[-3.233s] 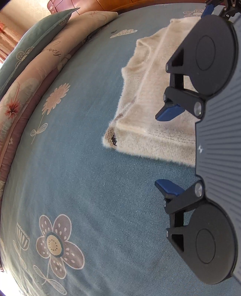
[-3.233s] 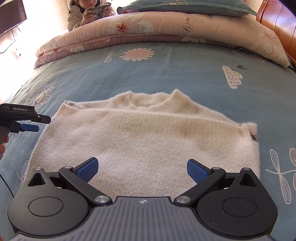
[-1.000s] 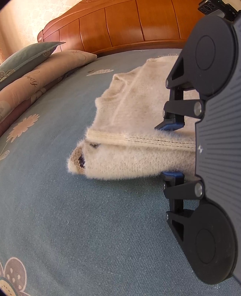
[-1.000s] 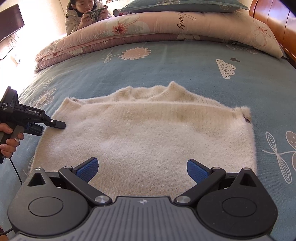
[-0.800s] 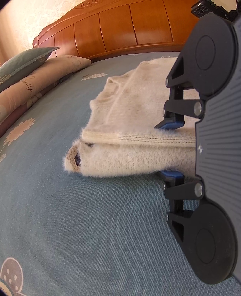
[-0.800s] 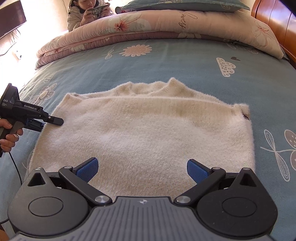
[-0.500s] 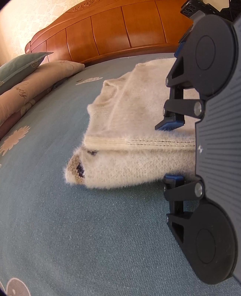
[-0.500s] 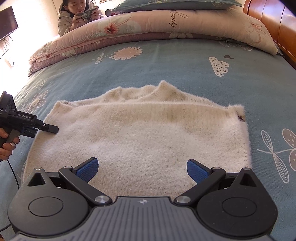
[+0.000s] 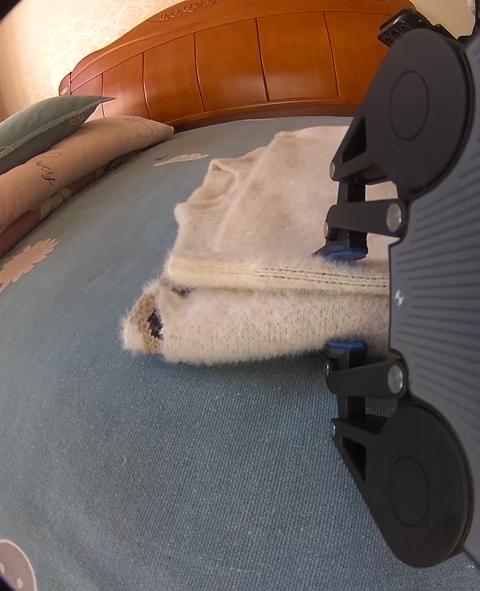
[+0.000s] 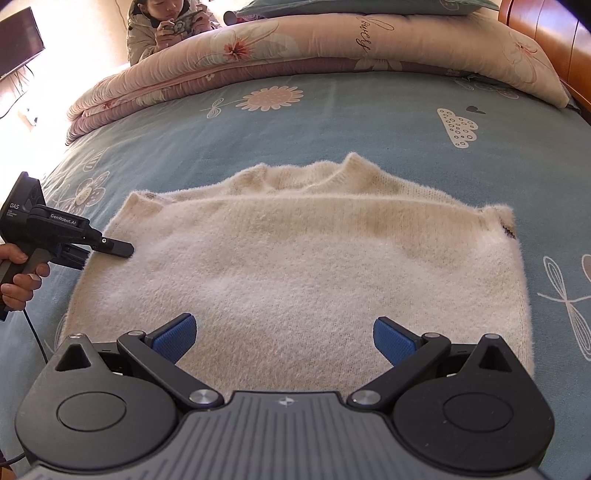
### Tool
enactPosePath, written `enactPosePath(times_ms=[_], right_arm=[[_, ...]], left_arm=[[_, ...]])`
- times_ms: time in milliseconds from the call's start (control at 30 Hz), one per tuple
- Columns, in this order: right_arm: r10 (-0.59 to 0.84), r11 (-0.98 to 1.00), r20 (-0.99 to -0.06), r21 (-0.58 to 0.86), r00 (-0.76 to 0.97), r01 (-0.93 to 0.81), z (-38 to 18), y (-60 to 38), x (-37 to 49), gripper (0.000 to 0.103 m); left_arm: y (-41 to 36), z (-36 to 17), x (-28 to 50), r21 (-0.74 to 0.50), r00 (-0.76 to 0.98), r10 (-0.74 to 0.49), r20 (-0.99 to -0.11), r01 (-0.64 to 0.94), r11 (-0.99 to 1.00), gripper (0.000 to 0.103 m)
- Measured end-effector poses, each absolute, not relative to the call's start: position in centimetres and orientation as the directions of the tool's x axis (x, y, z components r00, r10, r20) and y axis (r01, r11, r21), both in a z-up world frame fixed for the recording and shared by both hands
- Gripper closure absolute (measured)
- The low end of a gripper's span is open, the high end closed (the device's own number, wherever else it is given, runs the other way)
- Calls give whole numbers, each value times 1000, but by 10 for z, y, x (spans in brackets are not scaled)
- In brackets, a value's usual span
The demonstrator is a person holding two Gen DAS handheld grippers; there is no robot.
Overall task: Fold clothes
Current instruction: 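Close the left gripper on the side edge of the cream sweater, then lift the side edge with the left gripper and fold it across the sweater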
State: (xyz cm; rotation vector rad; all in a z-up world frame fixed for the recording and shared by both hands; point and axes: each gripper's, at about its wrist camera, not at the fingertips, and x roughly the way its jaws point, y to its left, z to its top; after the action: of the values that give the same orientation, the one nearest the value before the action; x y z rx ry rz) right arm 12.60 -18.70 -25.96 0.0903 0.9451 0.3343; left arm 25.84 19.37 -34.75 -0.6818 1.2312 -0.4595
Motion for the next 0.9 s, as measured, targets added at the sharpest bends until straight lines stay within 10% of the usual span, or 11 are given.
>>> enactPosePath(times_ms=[533, 900], right_arm=[[301, 952, -765, 210, 570, -222, -235, -204, 116, 1], [403, 903, -807, 277, 430, -328, -293, -155, 147, 84]], left_arm=[[142, -269, 245, -499, 284, -468, -837, -43, 866, 74], [122, -239, 240, -484, 275, -446, -852, -89, 870, 75]])
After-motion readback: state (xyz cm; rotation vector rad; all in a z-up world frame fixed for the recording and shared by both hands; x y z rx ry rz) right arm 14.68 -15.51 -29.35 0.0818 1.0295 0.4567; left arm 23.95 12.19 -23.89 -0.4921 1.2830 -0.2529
